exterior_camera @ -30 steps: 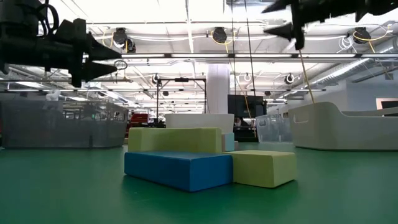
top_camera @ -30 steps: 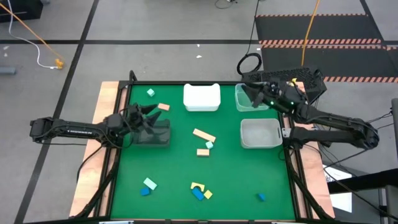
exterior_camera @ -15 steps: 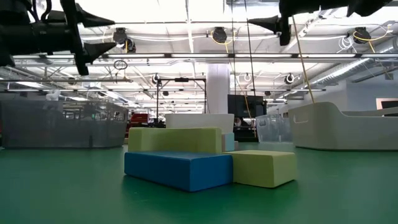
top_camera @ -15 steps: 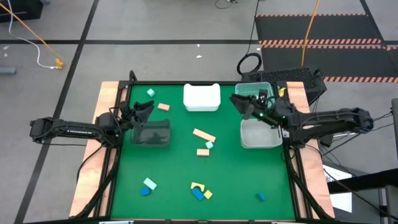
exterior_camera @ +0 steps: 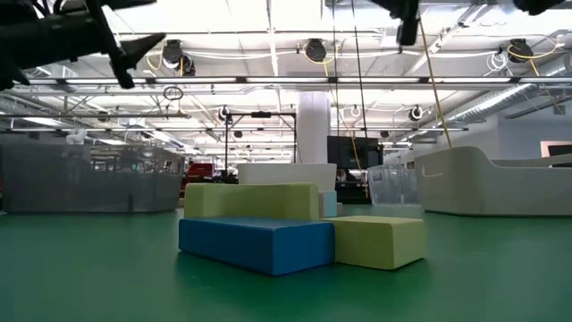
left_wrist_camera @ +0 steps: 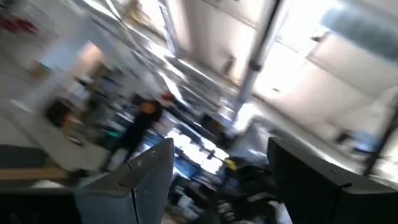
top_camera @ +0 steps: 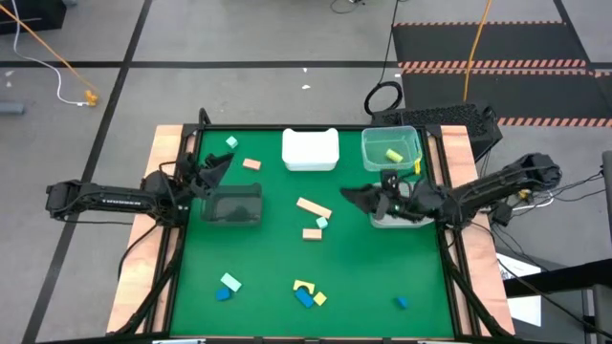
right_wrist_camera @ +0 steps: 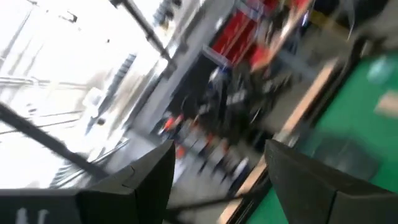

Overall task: Sort & place blocks by color
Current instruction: Put the bottom brown block into the gray bin

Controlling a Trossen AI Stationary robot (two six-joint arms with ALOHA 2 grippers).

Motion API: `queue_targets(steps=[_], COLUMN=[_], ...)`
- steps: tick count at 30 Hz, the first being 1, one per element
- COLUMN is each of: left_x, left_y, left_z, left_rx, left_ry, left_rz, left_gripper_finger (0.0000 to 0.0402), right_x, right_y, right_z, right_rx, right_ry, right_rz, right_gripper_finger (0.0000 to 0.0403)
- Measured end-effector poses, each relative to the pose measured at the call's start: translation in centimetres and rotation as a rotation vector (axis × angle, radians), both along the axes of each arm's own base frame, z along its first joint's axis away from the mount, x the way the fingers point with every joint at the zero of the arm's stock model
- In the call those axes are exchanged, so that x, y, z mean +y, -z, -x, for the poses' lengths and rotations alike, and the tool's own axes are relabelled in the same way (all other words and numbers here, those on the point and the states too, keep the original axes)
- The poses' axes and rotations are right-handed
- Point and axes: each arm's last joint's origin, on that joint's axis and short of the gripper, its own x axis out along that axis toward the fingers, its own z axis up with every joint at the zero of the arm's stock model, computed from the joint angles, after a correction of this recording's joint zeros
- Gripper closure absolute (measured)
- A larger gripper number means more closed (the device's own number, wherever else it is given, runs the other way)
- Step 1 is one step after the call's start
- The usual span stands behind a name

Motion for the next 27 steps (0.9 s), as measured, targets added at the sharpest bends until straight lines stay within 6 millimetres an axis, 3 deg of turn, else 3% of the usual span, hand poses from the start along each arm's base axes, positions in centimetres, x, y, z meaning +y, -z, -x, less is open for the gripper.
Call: queue_targets(steps=[4, 7, 11, 14, 19, 27], left_x=[-0.5, -0.8, -1.3, -1.6, -2.2, -4.3], left_y=[-1.2, -2.8, -5.1, -6.2, -7.6, -9.4], left_z=[-0.3, -0.8, -1.9, -2.8, -3.8, -6.3], left_rx=[-0.026, -0.010, 0.141, 0.325, 0.525, 0.580], left_ry=[0.131, 0.166, 0.173, 0.191, 0.249, 0.363], left_rz=[-0.004, -0.032, -0.111, -0.125, -0.097, -0.100], left_gripper_finger=[0.0144, 0.0144, 0.0144, 0.0144, 0.0144, 0.0144], right_x=[1.9, 2.9, 3.8, 4.4, 4.4, 4.9], right_y=[-0.1, -1.7, -4.2, -4.9, -4.0, -1.0], right_z=[0.1, -0.6, -1.9, -2.7, -2.9, -4.6], right_rx=[0.071, 0.090, 0.172, 0.319, 0.583, 0.729], right_ry=[-0.089, -0.116, -0.119, -0.130, -0.167, -0.323], right_rz=[-0.110, -0.096, 0.063, 0.223, 0.361, 0.637], right_gripper_finger=[0.0163, 0.0163, 0.0163, 0.0163, 0.0163, 0.0163])
